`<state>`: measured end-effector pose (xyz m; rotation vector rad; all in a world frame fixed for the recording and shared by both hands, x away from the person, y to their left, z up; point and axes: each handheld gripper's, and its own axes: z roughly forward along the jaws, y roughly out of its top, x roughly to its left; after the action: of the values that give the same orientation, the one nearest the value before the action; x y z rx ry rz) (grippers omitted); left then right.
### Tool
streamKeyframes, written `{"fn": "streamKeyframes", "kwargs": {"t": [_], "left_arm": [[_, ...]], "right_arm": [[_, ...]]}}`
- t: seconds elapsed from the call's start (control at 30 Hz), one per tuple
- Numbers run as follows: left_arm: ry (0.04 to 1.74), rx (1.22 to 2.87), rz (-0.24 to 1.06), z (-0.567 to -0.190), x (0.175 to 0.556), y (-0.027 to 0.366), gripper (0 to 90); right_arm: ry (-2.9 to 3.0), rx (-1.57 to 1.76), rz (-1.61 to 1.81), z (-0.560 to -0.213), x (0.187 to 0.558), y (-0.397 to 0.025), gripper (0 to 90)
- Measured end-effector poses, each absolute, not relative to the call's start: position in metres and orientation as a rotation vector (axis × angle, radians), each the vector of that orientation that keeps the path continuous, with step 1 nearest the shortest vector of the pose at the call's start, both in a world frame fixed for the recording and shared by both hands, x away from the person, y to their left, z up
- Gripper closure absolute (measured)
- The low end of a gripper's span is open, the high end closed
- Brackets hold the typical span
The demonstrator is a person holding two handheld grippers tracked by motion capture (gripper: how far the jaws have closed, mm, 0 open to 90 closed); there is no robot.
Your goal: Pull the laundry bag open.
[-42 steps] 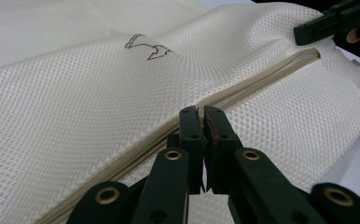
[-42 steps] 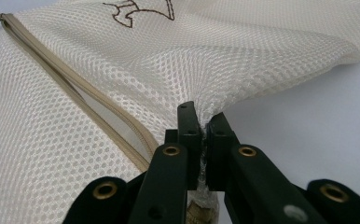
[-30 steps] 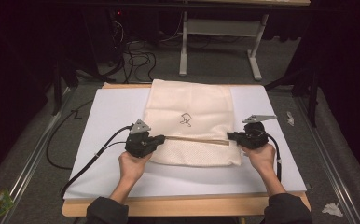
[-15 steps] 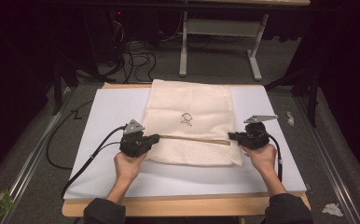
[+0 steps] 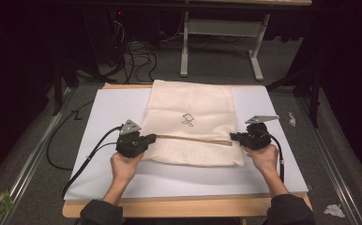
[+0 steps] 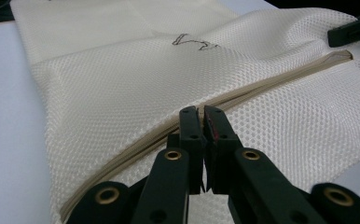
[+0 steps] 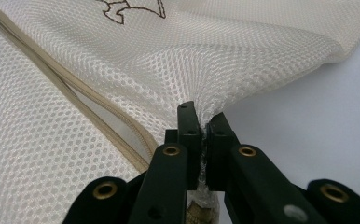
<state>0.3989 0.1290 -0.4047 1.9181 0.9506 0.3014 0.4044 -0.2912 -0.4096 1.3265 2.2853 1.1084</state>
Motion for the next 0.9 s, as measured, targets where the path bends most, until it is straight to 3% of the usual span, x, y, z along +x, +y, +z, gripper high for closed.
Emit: {"fn": "streamKeyframes", "kwargs": {"t": [0.9], "left_arm": [[1.024, 1.892, 0.348, -0.403, 0.398, 0.16, 87.4]], "right_arm": [[2.277, 1.336, 1.09, -0.41, 0.408, -0.296, 88.9]]}}
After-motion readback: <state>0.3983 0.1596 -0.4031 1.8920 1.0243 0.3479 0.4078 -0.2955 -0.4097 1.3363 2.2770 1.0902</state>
